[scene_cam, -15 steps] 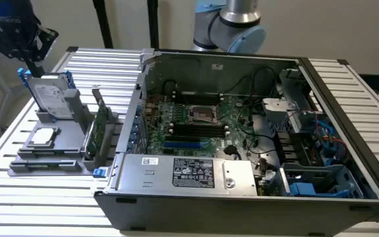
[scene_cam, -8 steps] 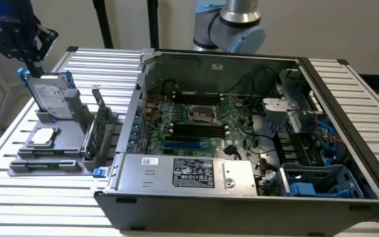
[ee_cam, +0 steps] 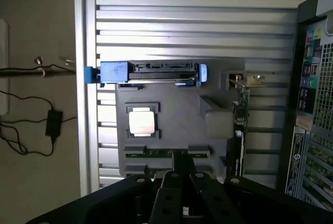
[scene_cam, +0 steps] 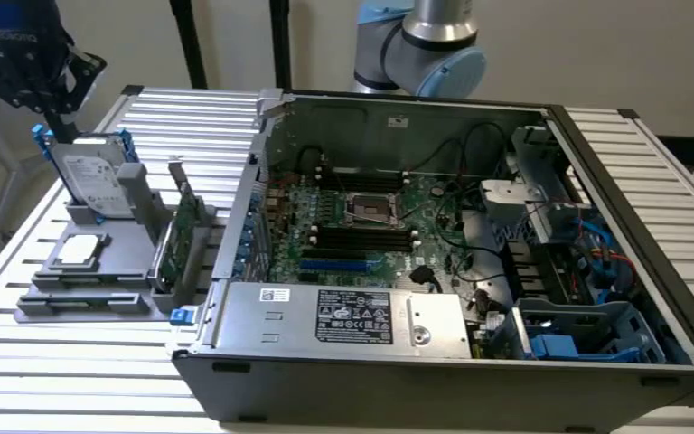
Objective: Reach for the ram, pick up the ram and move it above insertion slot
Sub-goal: 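Reach for the ram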
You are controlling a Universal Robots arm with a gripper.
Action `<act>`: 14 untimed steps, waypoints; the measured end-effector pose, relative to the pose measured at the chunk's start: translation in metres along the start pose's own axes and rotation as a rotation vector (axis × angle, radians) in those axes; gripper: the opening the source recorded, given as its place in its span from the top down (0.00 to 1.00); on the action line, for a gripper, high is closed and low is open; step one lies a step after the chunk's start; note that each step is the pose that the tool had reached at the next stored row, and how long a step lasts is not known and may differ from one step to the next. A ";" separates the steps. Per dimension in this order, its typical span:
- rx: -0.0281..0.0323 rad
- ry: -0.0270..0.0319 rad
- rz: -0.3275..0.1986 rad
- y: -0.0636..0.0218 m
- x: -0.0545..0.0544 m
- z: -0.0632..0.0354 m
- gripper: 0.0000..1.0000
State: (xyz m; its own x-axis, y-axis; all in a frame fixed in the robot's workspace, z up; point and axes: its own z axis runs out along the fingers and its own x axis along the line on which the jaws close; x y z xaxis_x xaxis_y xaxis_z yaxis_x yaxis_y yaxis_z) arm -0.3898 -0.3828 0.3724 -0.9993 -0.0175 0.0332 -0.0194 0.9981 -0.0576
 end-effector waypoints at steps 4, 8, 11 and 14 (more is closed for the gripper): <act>0.0011 0.0017 0.000 -0.0027 0.000 0.0000 0.89; -0.0032 0.0011 -0.006 -0.0083 0.000 0.0004 0.89; -0.0073 0.0007 -0.011 -0.0128 0.000 0.0008 0.89; -0.0093 0.0003 -0.018 -0.0192 0.001 0.0022 0.89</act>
State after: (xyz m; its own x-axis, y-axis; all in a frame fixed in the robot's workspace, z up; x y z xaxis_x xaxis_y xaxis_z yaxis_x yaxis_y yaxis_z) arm -0.3906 -0.4021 0.3713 -0.9988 -0.0351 0.0344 -0.0367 0.9982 -0.0477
